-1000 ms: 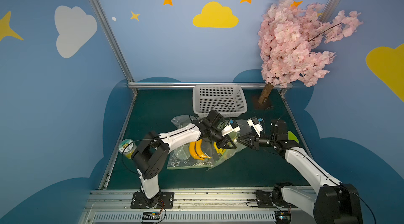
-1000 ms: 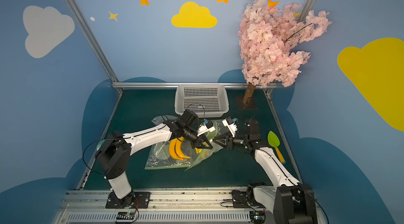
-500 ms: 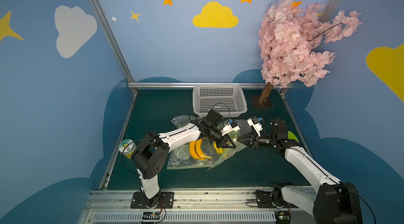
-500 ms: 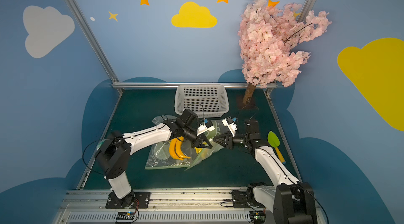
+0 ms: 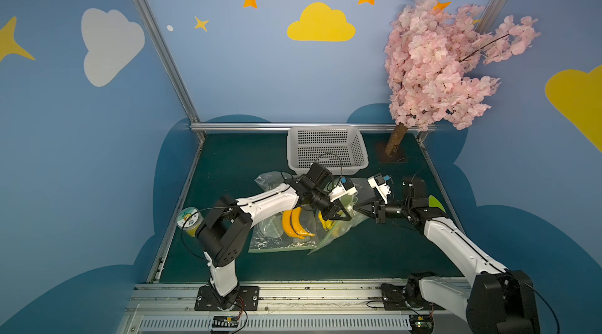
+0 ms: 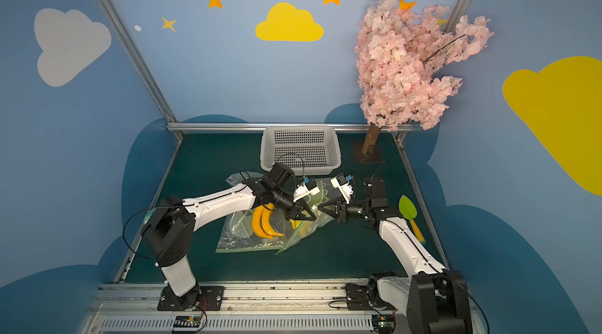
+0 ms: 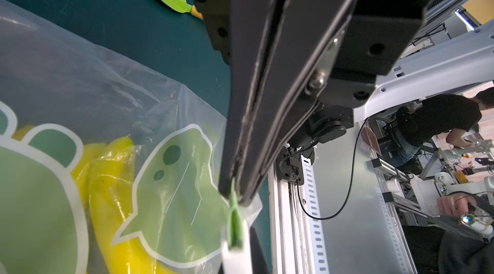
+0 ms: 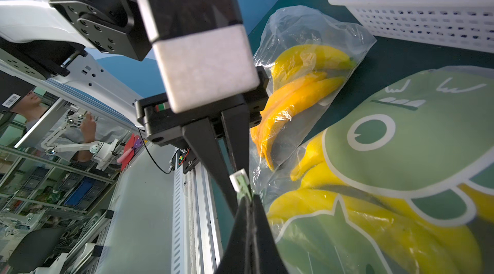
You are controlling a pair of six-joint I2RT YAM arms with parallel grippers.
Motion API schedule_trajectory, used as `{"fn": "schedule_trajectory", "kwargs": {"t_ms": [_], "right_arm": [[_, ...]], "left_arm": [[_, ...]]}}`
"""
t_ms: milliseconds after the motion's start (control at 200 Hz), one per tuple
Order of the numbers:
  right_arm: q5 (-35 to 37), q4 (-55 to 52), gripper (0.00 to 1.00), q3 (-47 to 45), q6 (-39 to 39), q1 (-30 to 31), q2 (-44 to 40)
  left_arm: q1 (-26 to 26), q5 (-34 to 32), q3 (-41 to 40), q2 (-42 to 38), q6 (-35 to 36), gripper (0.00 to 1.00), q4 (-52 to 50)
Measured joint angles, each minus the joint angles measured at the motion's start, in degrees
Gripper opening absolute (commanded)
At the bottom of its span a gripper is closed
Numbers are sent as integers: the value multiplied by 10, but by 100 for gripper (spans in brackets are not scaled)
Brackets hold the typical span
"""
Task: Open the zip-top bag and take out the banana
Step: Unzip the zipper on the zipper food storage bag.
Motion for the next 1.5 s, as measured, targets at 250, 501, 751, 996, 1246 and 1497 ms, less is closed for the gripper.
{"fn": "schedule_trajectory", "kwargs": {"t_ms": [250,501,751,996,1246,1497], "right_arm": [[0,1,0,0,5,4,0],[3,1,0,0,12,7,0],[9,1,0,0,14,7,0],[17,7,0,0,18,8,-2],[23,11,0,0,24,8,-10],[28,11,0,0,24,11,-10]], "left_arm": [[0,-18,0,-4,-18,37,19],[-4,-48,-15,-39,-33,39,54],[-5,-70,-28,-53,-37,34,76],[-5,-83,-42,-53,-38,27,80],[-5,-96,-42,-55,-38,25,81],[-5,-111,-43,-72,-36,23,87]]}}
